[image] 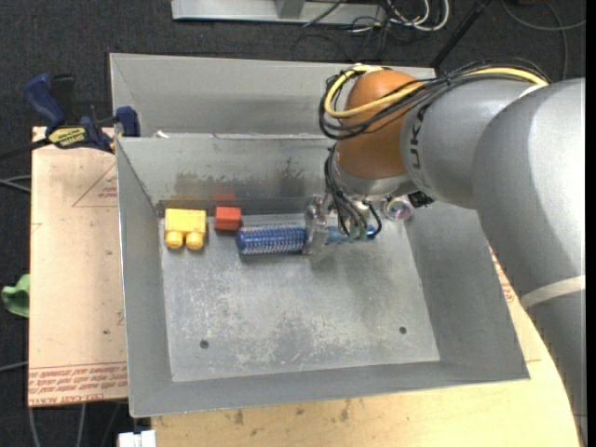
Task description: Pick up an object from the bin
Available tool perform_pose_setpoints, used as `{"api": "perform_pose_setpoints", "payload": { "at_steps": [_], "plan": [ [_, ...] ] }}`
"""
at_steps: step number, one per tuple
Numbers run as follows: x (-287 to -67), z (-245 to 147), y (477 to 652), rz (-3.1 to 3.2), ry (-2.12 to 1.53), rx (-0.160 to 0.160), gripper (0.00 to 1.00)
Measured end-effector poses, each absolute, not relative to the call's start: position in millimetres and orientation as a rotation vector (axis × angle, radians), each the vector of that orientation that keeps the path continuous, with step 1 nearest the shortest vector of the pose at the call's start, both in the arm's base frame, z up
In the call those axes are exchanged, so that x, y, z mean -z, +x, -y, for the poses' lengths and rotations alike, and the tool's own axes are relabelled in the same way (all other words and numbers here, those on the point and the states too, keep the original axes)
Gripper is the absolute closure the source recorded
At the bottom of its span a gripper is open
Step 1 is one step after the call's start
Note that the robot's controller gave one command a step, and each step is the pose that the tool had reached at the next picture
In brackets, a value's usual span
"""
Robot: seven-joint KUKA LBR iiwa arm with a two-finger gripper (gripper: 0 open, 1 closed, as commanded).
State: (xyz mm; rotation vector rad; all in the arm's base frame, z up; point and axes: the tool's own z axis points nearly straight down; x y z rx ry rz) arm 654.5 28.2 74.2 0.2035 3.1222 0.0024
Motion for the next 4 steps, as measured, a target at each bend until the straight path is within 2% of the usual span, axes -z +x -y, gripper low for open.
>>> {"api": "perform_pose_setpoints", "payload": {
  "at_steps": [1, 2, 3, 4],
  "plan": [
    [-228, -32, 645.1, -3.125, 0.145, -0.002, 1.0],
    [-222, -33, 643.4, -3.134, 0.143, -0.001, 0.0],
    [-73, -24, 637.4, -3.118, 0.398, -0.001, 0.0],
    [-76, -25, 638.2, -3.116, 0.395, 0.0, 1.0]
  ]
}}
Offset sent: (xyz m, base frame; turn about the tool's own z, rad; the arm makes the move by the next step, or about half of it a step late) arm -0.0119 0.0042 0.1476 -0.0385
